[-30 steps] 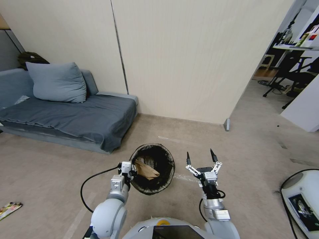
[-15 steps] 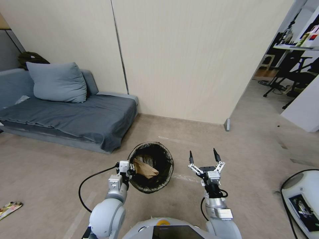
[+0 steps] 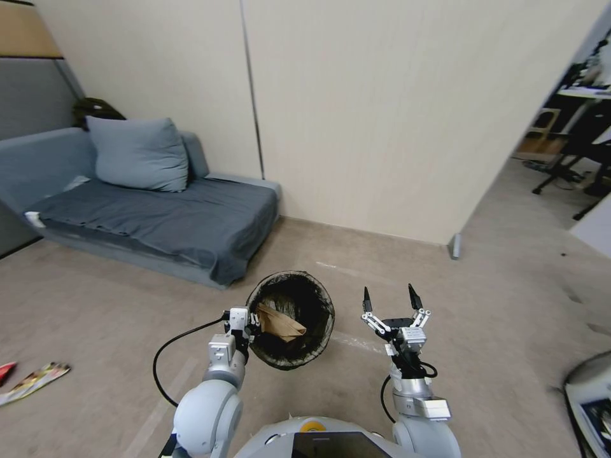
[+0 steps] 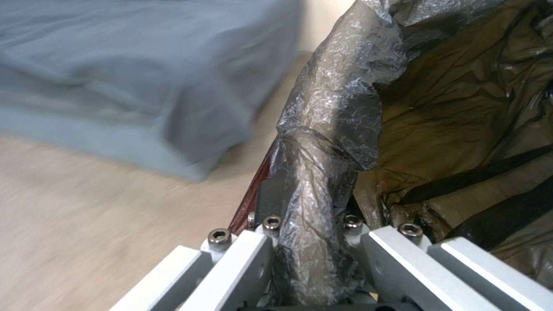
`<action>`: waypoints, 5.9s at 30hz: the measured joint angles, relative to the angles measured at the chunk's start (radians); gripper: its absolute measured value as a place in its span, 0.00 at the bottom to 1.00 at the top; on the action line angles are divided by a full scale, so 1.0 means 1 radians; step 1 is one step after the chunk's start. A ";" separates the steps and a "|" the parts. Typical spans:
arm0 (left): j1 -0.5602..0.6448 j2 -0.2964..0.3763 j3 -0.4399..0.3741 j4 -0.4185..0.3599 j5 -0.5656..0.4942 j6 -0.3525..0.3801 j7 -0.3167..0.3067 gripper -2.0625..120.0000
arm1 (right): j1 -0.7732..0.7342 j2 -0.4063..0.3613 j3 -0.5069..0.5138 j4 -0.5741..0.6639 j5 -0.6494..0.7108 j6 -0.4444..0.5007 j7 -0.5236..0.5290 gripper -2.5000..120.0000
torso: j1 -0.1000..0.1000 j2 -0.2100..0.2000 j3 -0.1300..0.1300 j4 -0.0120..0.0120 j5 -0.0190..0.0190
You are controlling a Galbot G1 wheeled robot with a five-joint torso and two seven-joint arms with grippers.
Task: Pick up the trash bin, then pick up the garbage from the floor and place it into the trash bin.
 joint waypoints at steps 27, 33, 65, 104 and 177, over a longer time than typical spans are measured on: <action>-0.005 -0.005 0.003 0.004 0.002 -0.003 0.000 0.02 | 0.017 -0.001 0.010 0.003 -0.017 -0.013 -0.028 0.84 | 0.000 0.000 0.000 0.0000 0.0001; -0.005 -0.006 0.005 0.007 0.004 -0.008 0.002 0.02 | 0.019 -0.001 0.012 0.010 -0.017 -0.023 -0.028 0.84 | 0.000 0.000 0.000 0.0000 -0.0001; 0.003 -0.008 0.000 0.011 0.024 -0.020 0.001 0.02 | 0.028 -0.001 0.017 -0.023 -0.030 0.000 -0.027 0.84 | 0.000 0.000 0.000 0.0000 0.0000; 0.003 -0.008 0.005 0.016 0.032 -0.049 -0.007 0.02 | 0.026 -0.001 0.016 -0.023 -0.041 0.028 -0.043 0.84 | 0.000 0.000 0.000 0.0000 0.0001; 0.005 -0.008 0.010 0.009 0.045 -0.059 -0.017 0.02 | 0.036 -0.001 0.015 -0.047 -0.013 0.059 -0.124 0.84 | 0.000 0.000 0.000 0.0001 0.0000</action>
